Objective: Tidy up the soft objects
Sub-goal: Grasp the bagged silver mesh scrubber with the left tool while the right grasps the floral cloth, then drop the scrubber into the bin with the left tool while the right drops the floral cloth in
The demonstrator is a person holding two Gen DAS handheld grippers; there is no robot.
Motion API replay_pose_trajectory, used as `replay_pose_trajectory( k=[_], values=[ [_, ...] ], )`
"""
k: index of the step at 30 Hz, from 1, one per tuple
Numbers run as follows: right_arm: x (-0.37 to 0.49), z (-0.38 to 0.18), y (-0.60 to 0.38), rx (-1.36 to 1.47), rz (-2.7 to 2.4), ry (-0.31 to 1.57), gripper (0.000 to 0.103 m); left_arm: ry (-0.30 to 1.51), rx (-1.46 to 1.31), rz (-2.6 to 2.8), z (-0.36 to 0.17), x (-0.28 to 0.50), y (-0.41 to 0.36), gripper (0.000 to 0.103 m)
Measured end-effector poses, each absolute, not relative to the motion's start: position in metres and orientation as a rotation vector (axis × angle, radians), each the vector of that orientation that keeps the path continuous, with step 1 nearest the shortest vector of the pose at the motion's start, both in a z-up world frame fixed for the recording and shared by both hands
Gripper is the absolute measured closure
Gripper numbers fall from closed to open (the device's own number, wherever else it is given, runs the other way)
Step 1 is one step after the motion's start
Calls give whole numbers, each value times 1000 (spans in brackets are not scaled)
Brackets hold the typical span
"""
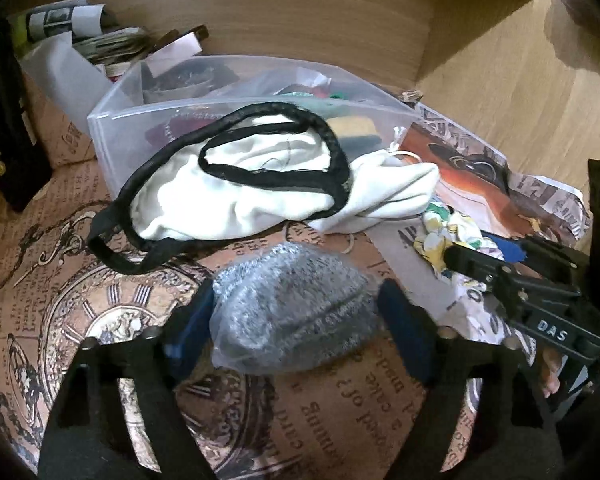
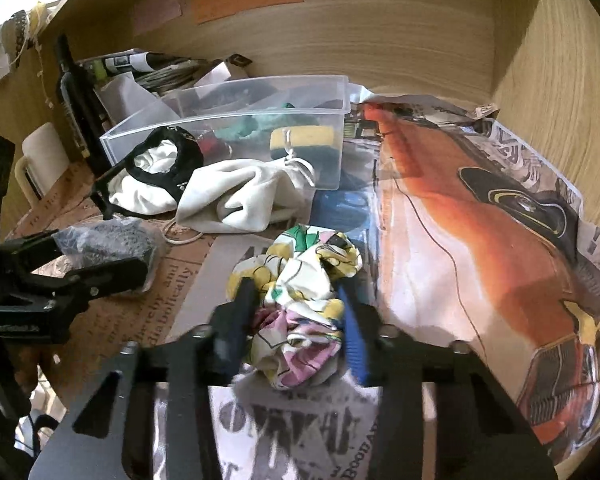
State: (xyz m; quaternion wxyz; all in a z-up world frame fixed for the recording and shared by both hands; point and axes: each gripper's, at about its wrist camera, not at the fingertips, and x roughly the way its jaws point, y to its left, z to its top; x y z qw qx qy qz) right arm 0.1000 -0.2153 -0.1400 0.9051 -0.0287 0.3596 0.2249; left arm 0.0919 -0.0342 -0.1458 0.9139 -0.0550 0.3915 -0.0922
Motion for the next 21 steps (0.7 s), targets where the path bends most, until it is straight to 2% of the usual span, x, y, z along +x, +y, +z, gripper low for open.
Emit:
replay_pose_trajectory(
  k=[4,10,21],
  values=[
    [98,-139,-213,-57,481,741,78,801,-118,-209,-141,89,-34,47],
    [94,-125,-212,-55,497,701,79,772,-111,-212,-127,82,-34,61],
    [92,-81,-207,-52,513,556,79,642,-127,-198,-81,69,-20,64]
  ],
)
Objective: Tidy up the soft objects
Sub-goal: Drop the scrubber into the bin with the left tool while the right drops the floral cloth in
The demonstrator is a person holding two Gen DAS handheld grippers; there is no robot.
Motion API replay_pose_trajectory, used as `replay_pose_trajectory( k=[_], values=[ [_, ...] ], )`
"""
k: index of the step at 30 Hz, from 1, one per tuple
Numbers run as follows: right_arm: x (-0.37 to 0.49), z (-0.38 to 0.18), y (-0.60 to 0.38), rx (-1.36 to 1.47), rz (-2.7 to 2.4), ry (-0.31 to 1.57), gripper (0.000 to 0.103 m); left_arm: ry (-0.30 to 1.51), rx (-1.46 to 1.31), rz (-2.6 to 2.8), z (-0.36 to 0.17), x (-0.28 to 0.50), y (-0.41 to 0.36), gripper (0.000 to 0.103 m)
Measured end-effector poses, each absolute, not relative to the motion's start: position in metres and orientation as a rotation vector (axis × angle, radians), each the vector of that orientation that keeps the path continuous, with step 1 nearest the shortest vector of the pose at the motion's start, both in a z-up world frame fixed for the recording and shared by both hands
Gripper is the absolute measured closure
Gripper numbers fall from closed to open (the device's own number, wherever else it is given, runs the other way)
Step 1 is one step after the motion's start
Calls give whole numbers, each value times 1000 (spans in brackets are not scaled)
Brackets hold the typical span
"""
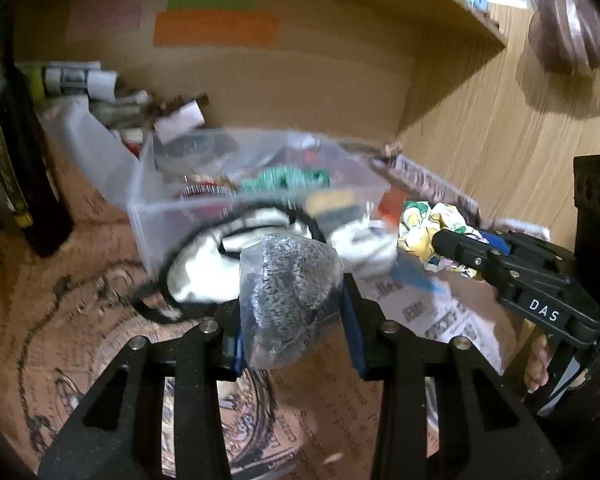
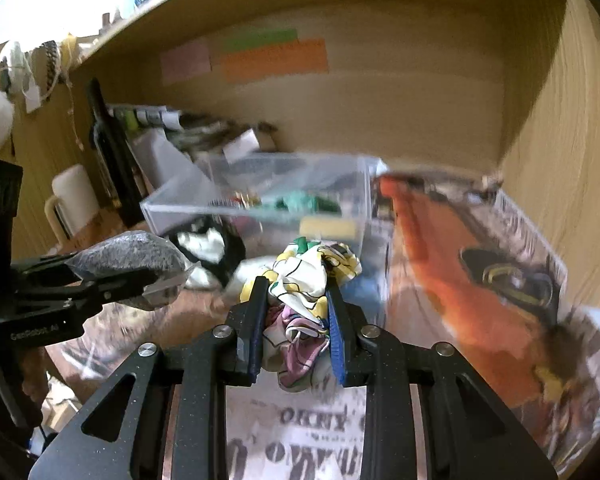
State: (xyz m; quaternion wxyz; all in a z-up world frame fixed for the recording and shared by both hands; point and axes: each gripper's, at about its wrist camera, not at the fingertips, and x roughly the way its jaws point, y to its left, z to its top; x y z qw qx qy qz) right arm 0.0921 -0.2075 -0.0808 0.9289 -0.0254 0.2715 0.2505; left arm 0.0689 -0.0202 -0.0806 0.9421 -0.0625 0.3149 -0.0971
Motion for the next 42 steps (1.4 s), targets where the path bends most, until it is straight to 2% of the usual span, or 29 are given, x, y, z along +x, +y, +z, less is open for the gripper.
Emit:
replay_pose_trajectory(
  k=[11,18,28,38,42],
  values=[
    [110,-35,-187,-60,556,392,79,487,-136,-124,-28,86,3,64],
    [137,-28,-164,-75,578,375,79,487,-141,-79,-22,111,23,64],
    [190,-48,-131,-128,623,497,79,601,-138,-59,-43,169,39,64],
    [224,-79,-116,-188,611,648,79,750,-101,-68,-86,222,34,64],
    [232,-88,-115,-195,599,692,76,773,-87,-56,-94,230,32,64]
  ],
)
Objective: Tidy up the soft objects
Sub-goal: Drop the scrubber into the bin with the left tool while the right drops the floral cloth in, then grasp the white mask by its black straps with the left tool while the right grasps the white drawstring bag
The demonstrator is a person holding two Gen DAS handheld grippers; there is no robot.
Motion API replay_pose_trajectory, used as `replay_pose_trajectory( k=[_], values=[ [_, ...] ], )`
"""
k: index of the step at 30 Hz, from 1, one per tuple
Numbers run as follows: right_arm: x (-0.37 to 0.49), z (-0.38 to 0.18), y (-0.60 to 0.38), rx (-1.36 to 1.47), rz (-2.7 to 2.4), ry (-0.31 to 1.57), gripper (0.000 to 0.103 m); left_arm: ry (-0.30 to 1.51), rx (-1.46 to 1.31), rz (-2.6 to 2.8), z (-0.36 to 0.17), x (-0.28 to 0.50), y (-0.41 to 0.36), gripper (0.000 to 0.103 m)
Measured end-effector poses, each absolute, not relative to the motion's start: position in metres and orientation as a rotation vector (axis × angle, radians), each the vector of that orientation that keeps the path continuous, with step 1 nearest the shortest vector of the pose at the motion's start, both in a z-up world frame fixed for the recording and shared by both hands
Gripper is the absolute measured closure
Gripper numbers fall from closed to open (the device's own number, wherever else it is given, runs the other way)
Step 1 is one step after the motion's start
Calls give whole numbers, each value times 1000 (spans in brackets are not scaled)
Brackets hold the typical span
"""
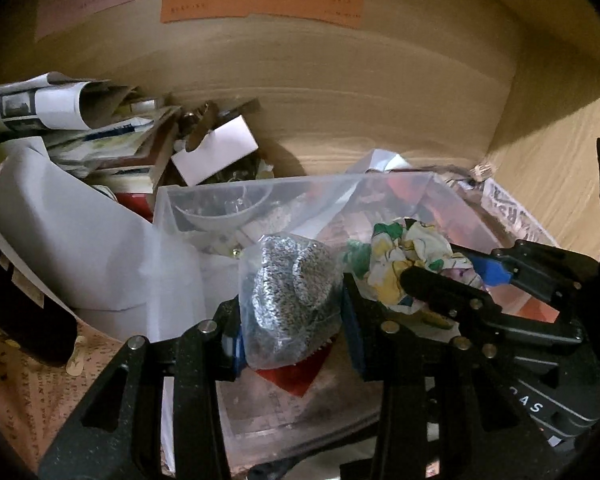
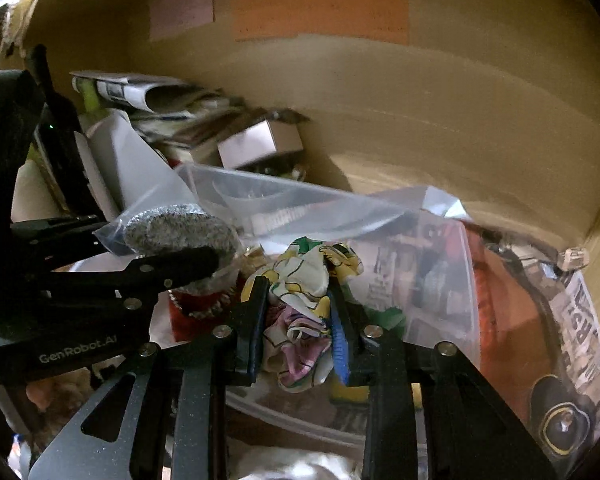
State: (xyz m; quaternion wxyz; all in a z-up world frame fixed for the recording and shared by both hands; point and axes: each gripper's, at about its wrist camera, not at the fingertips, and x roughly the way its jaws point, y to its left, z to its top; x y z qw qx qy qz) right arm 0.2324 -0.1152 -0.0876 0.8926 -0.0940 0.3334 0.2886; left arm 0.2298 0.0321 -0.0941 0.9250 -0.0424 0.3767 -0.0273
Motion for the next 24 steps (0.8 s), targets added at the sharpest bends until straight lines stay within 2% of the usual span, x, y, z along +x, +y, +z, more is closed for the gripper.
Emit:
replay_pose_trajectory(
  k=[4,8,11,16,20,24],
  values=[
    [236,-90,-115,-195,594,714,72,773,-78,-58,-94,230,29,63],
    [234,-85,-117,-188,590,704,61,764,-86,-51,-92,226,32,57],
    [232,-80,-120,-177,590,688,56,740,-95,-47,-86,217,36,50],
    [220,-66,-125,-170,593,640,55,687,-91,-56,-70,196,40,40],
    [199,-49,-133,-166,589,565,44,637,-83,-58,-56,174,44,32],
    [181,-40,-144,-165,583,521,43,613,-85,-68,-49,151,47,24]
  ],
)
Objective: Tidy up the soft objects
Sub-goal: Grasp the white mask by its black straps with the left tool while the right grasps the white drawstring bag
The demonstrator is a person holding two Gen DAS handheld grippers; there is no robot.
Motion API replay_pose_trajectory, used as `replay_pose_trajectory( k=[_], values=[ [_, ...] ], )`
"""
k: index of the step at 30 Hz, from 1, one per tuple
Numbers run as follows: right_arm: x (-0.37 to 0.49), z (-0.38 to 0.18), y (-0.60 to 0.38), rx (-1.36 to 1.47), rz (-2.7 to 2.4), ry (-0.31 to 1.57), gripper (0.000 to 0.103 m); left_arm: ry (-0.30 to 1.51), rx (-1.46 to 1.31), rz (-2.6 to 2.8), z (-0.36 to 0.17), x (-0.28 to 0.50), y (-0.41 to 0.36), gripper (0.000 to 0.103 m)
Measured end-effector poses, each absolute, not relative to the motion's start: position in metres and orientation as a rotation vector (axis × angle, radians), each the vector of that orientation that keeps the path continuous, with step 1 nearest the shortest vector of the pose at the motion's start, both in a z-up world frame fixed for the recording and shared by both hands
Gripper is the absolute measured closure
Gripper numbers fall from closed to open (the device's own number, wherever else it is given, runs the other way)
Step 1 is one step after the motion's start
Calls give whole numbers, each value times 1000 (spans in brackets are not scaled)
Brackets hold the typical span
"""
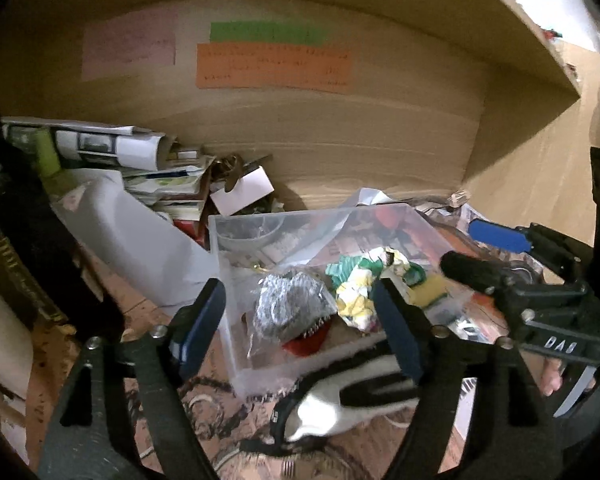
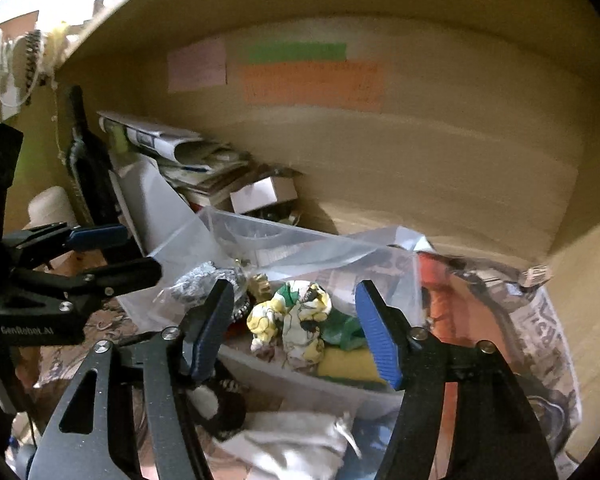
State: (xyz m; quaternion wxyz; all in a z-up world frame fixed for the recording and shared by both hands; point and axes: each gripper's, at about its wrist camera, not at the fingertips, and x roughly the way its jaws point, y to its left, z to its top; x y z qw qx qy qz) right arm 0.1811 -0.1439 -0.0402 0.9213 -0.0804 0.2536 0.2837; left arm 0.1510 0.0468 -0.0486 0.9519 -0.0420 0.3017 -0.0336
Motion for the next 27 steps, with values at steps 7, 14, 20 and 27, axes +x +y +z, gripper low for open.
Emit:
replay_pose_trajectory(
  k=[7,14,20,27],
  values=[
    [158,-42,-166,-123,553,498,31,652,-113,-78,-64,130,52,18],
    [147,-73,-185,-101,528,589,30,751,-110,-81,-98,124,56,18],
    [149,-101,-190,-79,520,686,30,825,-154,-111,-123,126,58,18],
    [159,-124,-173,-110,547,773,30,866,-165,-159,-138,139,51,37]
  ],
)
